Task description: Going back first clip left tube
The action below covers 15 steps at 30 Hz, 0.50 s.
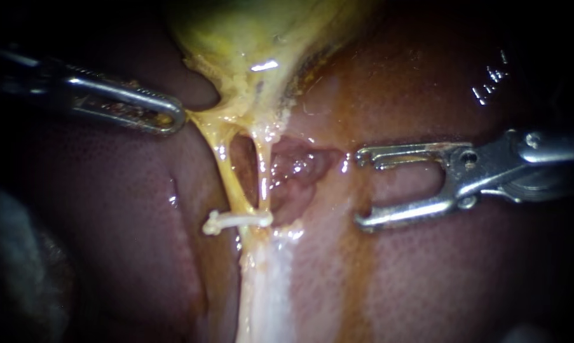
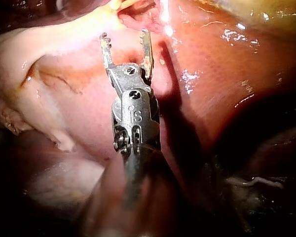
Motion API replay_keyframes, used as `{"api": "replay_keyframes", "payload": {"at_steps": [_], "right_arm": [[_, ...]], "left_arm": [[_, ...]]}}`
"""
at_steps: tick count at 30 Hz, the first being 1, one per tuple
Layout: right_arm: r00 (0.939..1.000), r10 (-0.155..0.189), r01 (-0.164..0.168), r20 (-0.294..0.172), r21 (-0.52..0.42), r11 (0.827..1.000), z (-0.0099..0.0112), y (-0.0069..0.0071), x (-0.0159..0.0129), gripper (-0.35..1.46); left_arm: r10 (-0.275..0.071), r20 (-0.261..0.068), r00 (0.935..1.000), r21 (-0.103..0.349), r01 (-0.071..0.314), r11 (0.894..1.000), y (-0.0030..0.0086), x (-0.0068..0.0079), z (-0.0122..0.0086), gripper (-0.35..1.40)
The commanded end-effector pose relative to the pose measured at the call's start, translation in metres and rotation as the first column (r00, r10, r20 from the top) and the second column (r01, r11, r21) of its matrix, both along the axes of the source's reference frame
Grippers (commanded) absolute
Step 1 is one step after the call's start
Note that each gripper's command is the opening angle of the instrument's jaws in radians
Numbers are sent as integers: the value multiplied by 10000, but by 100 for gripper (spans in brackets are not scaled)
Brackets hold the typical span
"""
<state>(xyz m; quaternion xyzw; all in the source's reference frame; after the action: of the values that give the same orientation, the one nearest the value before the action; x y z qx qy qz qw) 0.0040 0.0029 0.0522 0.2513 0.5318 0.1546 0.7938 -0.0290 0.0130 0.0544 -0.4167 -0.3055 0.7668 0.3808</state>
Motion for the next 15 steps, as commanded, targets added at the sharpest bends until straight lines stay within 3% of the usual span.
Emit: {"api": "replay_keyframes", "payload": {"at_steps": [1,8,15], "right_arm": [[10000,6,-6,2,-2,10000,-1,0,0,50],[10000,-2,2,-2,-2,10000,-1,-1,-2,50],[10000,-9,9,-6,-2,10000,-2,-1,-4,50]], "left_arm": [[16,1,10000,-3,-16,10000,-1,-3,4,-35],[228,124,9997,-11,-228,9997,-12,-24,34,-35],[309,168,9994,-18,-309,9995,-17,-32,42,-35]]}}
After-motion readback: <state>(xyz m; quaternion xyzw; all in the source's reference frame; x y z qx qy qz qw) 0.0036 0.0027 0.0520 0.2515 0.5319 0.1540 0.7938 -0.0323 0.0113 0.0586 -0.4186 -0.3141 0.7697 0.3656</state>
